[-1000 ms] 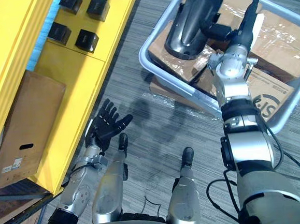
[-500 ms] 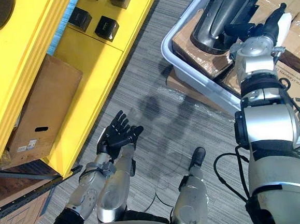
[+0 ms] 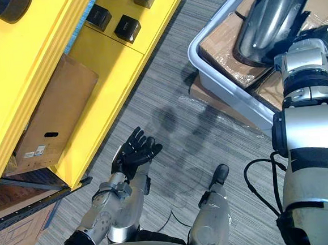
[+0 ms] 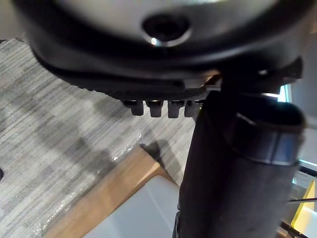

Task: Walk over and take three plastic housings, then place them on the shelf

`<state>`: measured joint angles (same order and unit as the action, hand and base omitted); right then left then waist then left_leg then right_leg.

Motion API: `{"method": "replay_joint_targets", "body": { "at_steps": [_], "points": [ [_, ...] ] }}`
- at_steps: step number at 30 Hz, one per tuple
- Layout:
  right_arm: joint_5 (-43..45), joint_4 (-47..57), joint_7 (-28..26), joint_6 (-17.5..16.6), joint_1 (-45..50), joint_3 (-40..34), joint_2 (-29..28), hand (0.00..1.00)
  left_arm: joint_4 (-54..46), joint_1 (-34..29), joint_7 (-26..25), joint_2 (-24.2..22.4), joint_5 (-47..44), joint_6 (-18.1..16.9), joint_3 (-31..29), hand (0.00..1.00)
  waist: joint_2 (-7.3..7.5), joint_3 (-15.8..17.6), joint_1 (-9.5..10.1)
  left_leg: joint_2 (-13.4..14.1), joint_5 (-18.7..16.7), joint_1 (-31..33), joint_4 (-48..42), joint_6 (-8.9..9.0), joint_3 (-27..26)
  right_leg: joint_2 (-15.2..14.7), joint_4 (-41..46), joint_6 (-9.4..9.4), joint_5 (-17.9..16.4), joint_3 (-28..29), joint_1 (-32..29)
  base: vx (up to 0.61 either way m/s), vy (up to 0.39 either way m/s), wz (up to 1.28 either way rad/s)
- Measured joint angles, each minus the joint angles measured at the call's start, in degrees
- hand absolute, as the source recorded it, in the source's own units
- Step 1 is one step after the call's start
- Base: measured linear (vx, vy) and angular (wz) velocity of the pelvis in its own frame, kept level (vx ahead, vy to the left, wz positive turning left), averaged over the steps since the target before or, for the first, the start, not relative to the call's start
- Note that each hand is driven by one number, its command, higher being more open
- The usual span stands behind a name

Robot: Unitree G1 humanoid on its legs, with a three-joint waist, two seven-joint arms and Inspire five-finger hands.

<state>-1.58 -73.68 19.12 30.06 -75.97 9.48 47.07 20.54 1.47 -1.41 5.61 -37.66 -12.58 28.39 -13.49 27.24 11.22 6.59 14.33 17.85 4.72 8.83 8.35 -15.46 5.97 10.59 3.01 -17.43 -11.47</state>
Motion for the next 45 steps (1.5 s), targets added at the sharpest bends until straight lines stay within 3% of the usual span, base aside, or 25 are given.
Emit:
{"method": "replay_joint_targets", "body": {
  "at_steps": [6, 12, 15, 18, 23, 26, 30, 32, 36, 45],
  "points": [
    [0.0, -0.8, 2.5, 0.8, -1.2, -2.3, 0.6, 0.0, -1.1, -2.2, 0.0, 0.6, 0.0, -0.4, -0.1, 1.0, -0.03, 0.0, -0.59, 0.0, 0.2, -0.7, 0.0, -0.04, 0.0, -0.1, 0.0, -0.02, 0.0, -0.4, 0.9, 0.01, -0.043, 0.02],
    [0.7, -3.3, 8.9, -0.2, -1.2, -4.3, 2.1, 0.0, -5.4, -4.6, 0.0, 2.7, -0.1, -1.2, -3.3, 1.0, -0.01, 0.0, -1.22, 0.0, 0.3, -0.9, 0.1, -0.08, 0.0, -0.1, -0.1, -0.05, 0.0, -0.7, 1.2, -0.05, -0.035, 0.01],
    [0.3, -3.4, 12.3, -4.6, 1.3, -4.5, 2.6, 0.0, -5.7, -4.6, 0.1, 4.6, 0.0, -1.2, -5.0, 1.0, 0.05, 0.0, -2.33, 0.0, 0.3, -0.9, 0.1, -0.05, 0.0, 0.0, -0.3, -0.03, 0.0, -0.9, 1.5, -0.05, -0.032, 0.03],
    [-0.4, -2.5, 15.5, -12.2, 5.4, -4.5, 4.5, 0.0, -10.6, -6.1, 0.7, 6.8, 0.1, -1.1, -6.7, 1.0, 0.25, 0.2, -2.97, 0.1, 0.3, -0.7, 0.1, -0.11, 0.0, 0.2, -1.2, 0.26, 0.3, -1.0, 1.8, -0.02, -0.039, 0.01],
    [-3.0, 5.7, 18.6, -18.1, 8.4, -4.3, 4.5, 0.0, -17.7, -5.3, 1.2, 9.1, 0.1, -1.1, -10.3, 1.0, 0.56, 0.2, -5.34, 1.0, 0.5, -1.0, 0.1, -0.14, -0.3, 0.9, -2.2, 0.16, 1.0, -1.2, 2.7, 0.01, -0.062, -0.01],
    [-4.9, 13.1, 20.8, -19.6, 10.6, -4.3, 4.5, 0.0, -20.4, -2.0, 1.9, 9.2, -0.1, -0.8, -11.9, 1.0, 0.86, 0.1, -6.27, 1.4, 0.4, -2.4, 0.1, -0.05, -0.7, 1.4, -3.3, 0.08, 1.2, -1.1, 4.4, 0.0, -0.056, -0.04],
    [-9.5, 24.0, 21.5, -22.3, 17.3, -4.2, 3.4, 0.0, -24.1, 1.7, 5.6, 10.2, -2.7, 2.4, -12.3, 1.0, 3.97, -1.8, -7.34, 2.1, -0.7, -4.5, 0.1, 0.43, -2.0, 2.5, -6.1, -0.21, 1.7, -0.7, 6.8, 0.01, -0.043, -0.16],
    [-13.2, 29.3, 21.6, -24.7, 22.5, -4.4, 0.7, 0.0, -24.2, 2.7, 8.2, 10.0, -9.9, 7.5, -11.8, 1.0, 6.59, -5.5, -8.57, 2.3, -1.9, -5.7, 0.2, 0.55, -3.5, 2.7, -7.5, -0.18, 1.7, 0.3, 7.7, 0.04, -0.038, -0.26],
    [-18.1, 35.3, 21.9, -28.8, 28.7, -4.6, -4.0, 0.0, -22.6, 7.6, 10.7, 8.6, -15.9, 13.2, -8.2, 1.0, 9.7, -9.1, -10.85, 3.0, -2.9, -9.3, 0.2, 0.92, -6.7, 3.0, -8.2, -0.19, 1.8, 2.3, 9.8, 0.1, -0.039, -0.29],
    [-18.3, 49.7, 21.8, -34.3, 38.9, -8.9, -15.0, 0.0, -17.6, 18.8, 7.6, 1.4, -15.9, 13.6, -8.1, 1.0, 10.41, -16.4, -13.58, 6.4, -4.0, -13.7, 0.4, 1.98, -12.0, 6.1, -9.9, -1.23, 2.4, 4.3, 11.8, 0.0, -0.051, -0.27]
  ]
}}
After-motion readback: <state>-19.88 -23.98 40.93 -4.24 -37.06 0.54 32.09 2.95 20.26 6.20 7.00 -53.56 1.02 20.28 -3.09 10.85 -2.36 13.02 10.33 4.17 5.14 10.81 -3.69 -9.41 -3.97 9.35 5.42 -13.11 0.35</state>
